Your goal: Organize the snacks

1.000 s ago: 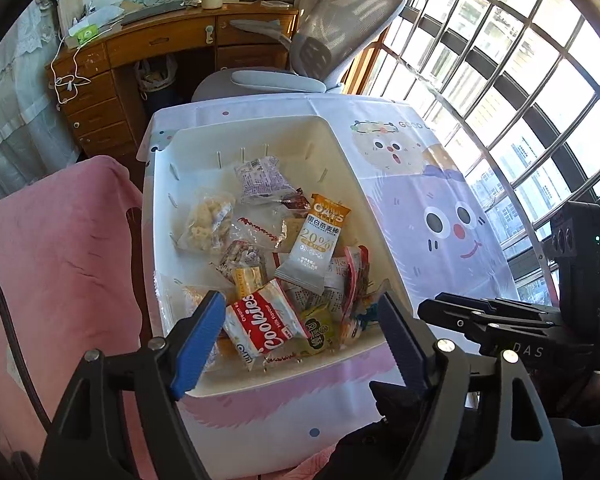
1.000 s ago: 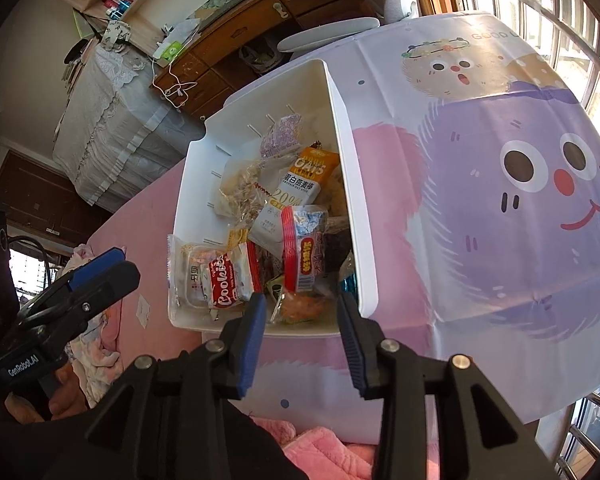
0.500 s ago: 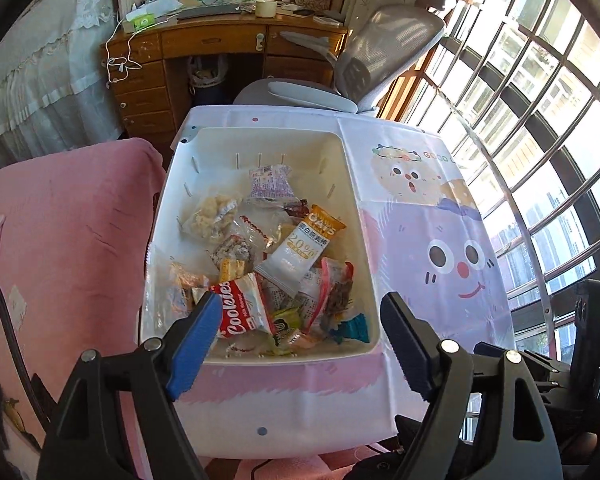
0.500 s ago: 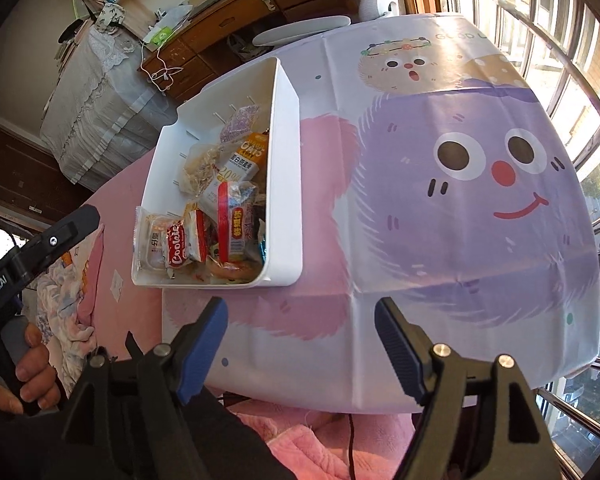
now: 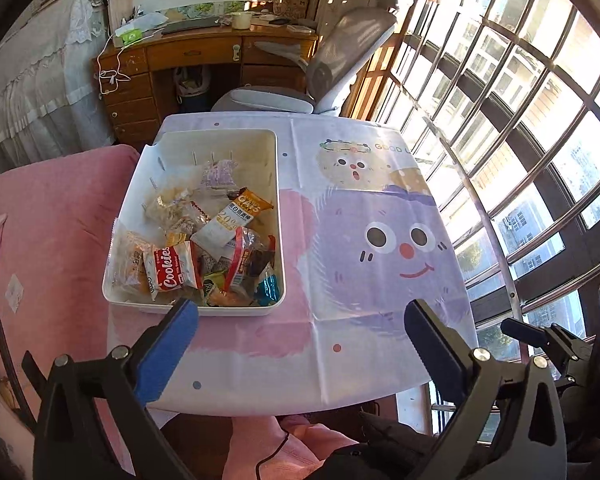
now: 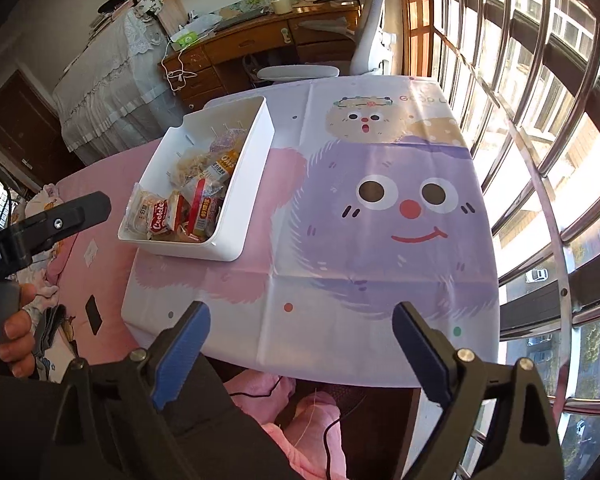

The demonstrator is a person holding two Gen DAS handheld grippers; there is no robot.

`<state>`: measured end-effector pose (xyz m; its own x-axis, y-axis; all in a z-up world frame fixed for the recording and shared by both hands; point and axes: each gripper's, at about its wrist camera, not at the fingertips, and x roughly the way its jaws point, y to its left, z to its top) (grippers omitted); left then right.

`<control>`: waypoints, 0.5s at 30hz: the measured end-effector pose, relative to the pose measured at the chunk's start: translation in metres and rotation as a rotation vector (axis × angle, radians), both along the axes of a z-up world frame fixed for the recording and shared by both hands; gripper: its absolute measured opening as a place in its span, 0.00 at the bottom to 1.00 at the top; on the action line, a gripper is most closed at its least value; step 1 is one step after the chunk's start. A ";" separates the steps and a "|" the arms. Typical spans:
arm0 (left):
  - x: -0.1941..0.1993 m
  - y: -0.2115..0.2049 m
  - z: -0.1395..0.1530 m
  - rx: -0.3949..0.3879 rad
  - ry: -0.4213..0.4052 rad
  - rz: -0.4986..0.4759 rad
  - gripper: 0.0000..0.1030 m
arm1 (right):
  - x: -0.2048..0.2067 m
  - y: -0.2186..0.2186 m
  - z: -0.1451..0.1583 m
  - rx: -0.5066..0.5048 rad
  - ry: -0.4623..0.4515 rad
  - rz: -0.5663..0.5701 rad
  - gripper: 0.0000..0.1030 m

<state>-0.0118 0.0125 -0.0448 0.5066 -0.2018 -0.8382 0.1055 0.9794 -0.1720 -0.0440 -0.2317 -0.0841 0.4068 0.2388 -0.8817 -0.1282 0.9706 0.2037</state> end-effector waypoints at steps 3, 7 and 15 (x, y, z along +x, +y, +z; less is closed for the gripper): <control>-0.011 -0.009 0.016 0.016 -0.037 -0.002 0.99 | -0.007 -0.003 0.020 0.010 -0.015 -0.010 0.95; -0.025 -0.021 0.031 0.052 -0.068 -0.013 0.99 | -0.019 0.001 0.042 0.028 -0.049 -0.002 0.97; -0.048 -0.031 0.032 0.098 -0.085 0.044 0.99 | -0.047 0.004 0.052 -0.009 -0.090 -0.048 0.97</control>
